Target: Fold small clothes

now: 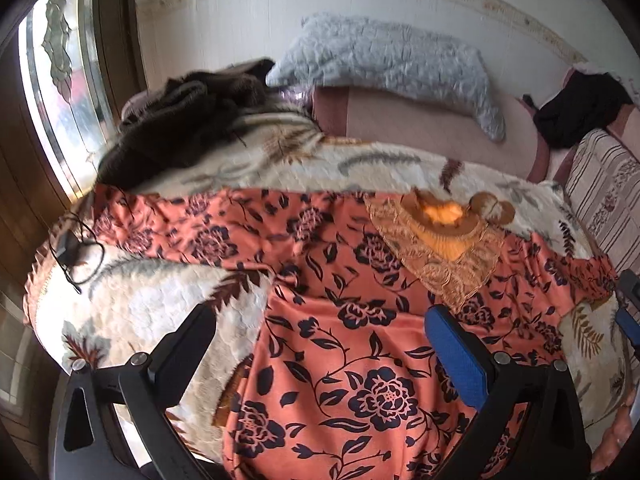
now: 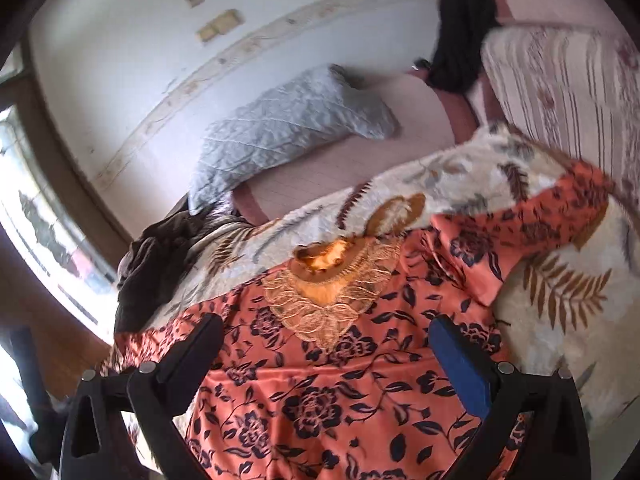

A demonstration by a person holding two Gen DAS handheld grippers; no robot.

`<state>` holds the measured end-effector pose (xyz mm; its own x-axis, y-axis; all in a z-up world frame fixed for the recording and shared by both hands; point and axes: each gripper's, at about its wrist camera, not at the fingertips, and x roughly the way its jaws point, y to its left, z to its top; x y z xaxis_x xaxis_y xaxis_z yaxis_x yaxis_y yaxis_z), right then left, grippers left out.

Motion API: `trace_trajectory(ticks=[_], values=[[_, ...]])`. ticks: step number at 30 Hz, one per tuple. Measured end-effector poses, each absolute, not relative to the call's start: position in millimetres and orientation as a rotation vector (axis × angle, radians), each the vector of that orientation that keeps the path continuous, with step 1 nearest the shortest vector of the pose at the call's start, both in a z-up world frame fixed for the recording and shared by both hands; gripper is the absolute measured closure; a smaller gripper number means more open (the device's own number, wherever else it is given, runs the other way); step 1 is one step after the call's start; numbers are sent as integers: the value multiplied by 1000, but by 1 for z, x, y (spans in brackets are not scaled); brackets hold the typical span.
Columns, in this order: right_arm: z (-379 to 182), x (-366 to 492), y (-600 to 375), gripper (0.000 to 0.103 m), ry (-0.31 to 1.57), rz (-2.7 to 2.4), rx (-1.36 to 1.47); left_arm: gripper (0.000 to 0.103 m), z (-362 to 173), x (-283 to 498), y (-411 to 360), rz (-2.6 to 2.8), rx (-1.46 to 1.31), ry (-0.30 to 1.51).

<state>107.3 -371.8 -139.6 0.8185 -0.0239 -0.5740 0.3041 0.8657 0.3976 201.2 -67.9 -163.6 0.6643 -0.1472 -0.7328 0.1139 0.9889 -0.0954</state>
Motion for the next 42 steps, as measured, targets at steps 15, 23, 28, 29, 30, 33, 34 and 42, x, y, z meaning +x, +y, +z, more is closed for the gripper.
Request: trace_trajectory(ticks=[15, 23, 28, 29, 30, 33, 34, 42], values=[[-273, 85, -700, 9, 223, -724, 1309, 0, -276, 307, -121, -69, 146, 941], [-296, 97, -772, 75, 93, -700, 1387, 0, -276, 316, -121, -60, 151, 893], [-278, 112, -765, 95, 125, -675, 1284, 0, -271, 313, -119, -48, 142, 865], [-270, 113, -756, 95, 123, -661, 1256, 0, -268, 311, -118, -40, 147, 854], [-261, 120, -750, 95, 118, -631, 1233, 0, -266, 310, -116, -33, 148, 841], [-229, 136, -717, 95, 112, -512, 1191, 0, -256, 306, -105, -11, 128, 812], [-219, 145, -702, 95, 121, -465, 1178, 0, -253, 304, -100, -1, 119, 803], [-176, 234, -526, 95, 304, -36, 1065, 0, -238, 300, -44, 111, 24, 772]])
